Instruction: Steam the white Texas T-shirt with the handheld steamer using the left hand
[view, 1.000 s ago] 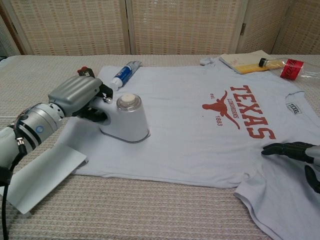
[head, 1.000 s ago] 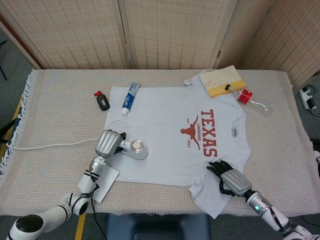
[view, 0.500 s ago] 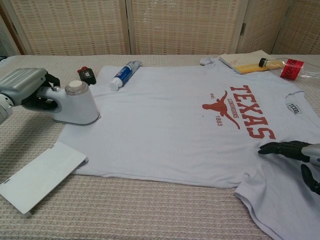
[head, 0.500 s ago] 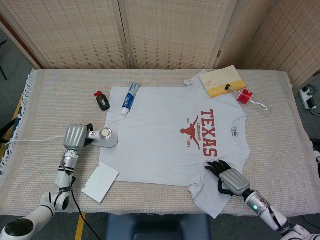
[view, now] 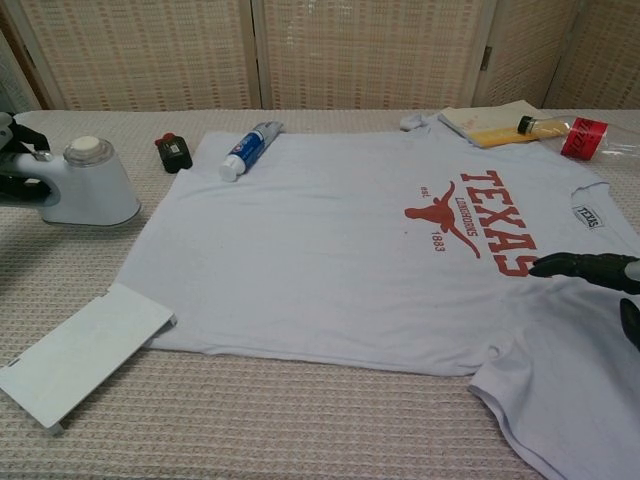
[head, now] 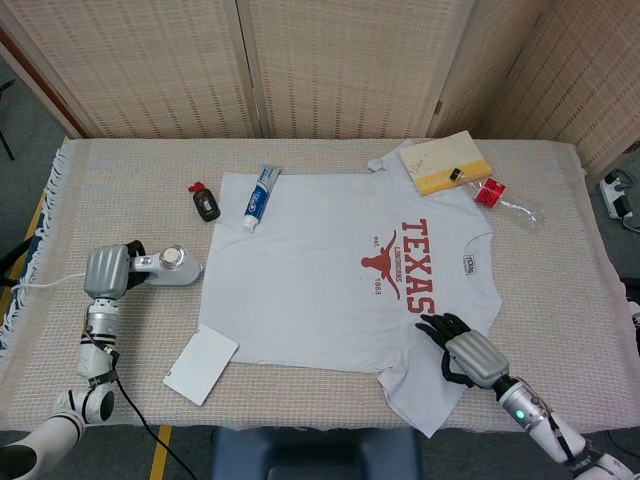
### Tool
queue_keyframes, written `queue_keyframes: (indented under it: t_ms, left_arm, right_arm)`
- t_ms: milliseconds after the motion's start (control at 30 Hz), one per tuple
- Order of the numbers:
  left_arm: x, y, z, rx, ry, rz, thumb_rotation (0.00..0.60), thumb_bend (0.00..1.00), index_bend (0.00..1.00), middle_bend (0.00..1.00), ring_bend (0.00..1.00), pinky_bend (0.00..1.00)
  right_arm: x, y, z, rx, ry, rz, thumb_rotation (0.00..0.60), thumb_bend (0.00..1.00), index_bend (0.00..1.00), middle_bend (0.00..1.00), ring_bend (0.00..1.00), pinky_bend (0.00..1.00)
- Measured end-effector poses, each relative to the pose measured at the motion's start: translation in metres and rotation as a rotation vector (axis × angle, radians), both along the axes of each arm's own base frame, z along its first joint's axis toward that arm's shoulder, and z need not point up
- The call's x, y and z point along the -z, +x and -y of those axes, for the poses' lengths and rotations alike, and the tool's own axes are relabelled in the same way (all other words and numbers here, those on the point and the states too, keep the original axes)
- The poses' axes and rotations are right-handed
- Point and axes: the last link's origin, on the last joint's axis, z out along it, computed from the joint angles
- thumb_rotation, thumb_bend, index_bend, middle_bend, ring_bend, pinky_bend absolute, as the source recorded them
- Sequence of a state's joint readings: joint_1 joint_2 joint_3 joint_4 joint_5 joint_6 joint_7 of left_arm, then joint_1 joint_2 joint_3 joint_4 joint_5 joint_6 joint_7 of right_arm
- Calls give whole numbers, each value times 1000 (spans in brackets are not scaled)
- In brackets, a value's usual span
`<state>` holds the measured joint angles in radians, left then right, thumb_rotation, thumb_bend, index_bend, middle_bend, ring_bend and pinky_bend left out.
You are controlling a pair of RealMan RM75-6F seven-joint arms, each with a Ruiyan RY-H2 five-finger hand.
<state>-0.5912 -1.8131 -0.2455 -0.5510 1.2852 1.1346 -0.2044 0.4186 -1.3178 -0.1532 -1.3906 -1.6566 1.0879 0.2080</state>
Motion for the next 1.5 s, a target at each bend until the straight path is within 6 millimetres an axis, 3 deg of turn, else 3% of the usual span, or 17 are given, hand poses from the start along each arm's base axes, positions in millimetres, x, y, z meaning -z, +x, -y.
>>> queue_keyframes:
  t_ms: [67,133,200,233,267,333,367,433,600,733,800,900,967,1033,1133,1300,1500]
  left_arm:
    - [0,-4,-1,-28,1,0,600,429,847,994,831,731]
    - [1,-7,-2,-53,6,6,600,419,768,925,745,725]
    - [1,-9,-2,-67,9,7,600,368,570,711,550,702]
    - [2,-9,-2,-75,9,5,600,317,399,542,402,658]
    - [2,-10,-2,-82,7,3,600,256,199,347,233,564]
    - [2,-10,-2,-91,5,-5,600,185,26,127,55,379]
    - [2,-9,-2,-93,4,-10,600,149,1,46,8,289]
    - [2,-7,-2,-99,-3,-19,600,95,0,1,0,192]
    - [-1,-2,0,-107,-26,-28,600,1,0,0,0,96]
    - [-8,3,7,-120,-54,-41,600,13,0,0,0,95]
    - [-12,4,12,-129,-70,-45,600,61,0,0,0,102]
    - [-21,8,21,-141,-88,-36,600,98,17,76,5,136]
    - [-31,9,31,-146,-89,-21,600,124,124,185,76,159]
    - [-44,6,43,-153,-77,-8,600,169,265,283,172,184]
    - [-62,-5,63,-163,-43,-1,600,153,300,292,173,191]
    - [-76,-14,90,-168,-28,8,600,46,204,232,125,189]
    - [-94,-13,130,-146,13,12,600,51,210,224,120,189]
  right_arm:
    - [-3,-1,-1,4,-9,2,313,1000,0,0,0,0]
    - [-5,-2,-1,8,-13,1,311,1000,0,0,0,0]
    - [-6,-3,-2,9,-17,-1,314,1000,0,0,0,0]
    - [-7,-3,-2,10,-18,-2,315,1000,0,0,0,0]
    - [-8,-3,-1,10,-22,-2,314,1000,0,0,0,0]
    - [-10,-3,-1,9,-28,-1,312,1000,0,0,0,0]
    - [-11,-2,-1,8,-32,1,313,1000,0,0,0,0]
    - [-13,-2,0,7,-39,2,313,1000,0,0,0,0]
    - [-22,-1,1,2,-67,5,315,1000,0,0,0,0]
    - [-33,-2,2,-1,-101,2,313,997,0,0,0,0]
    - [-42,-2,3,-6,-129,-3,314,940,0,0,0,0]
    - [-56,-1,3,-12,-182,-13,316,590,0,8,0,0]
    - [-67,0,2,-6,-227,-20,318,215,0,30,0,0]
    - [-76,1,1,8,-272,-24,323,26,0,37,0,0]
    - [-89,1,-5,43,-349,-32,348,0,0,37,0,0]
    - [-110,-2,-17,78,-463,-47,345,0,0,28,0,0]
    - [-132,-8,-35,90,-588,-58,361,0,0,23,0,0]
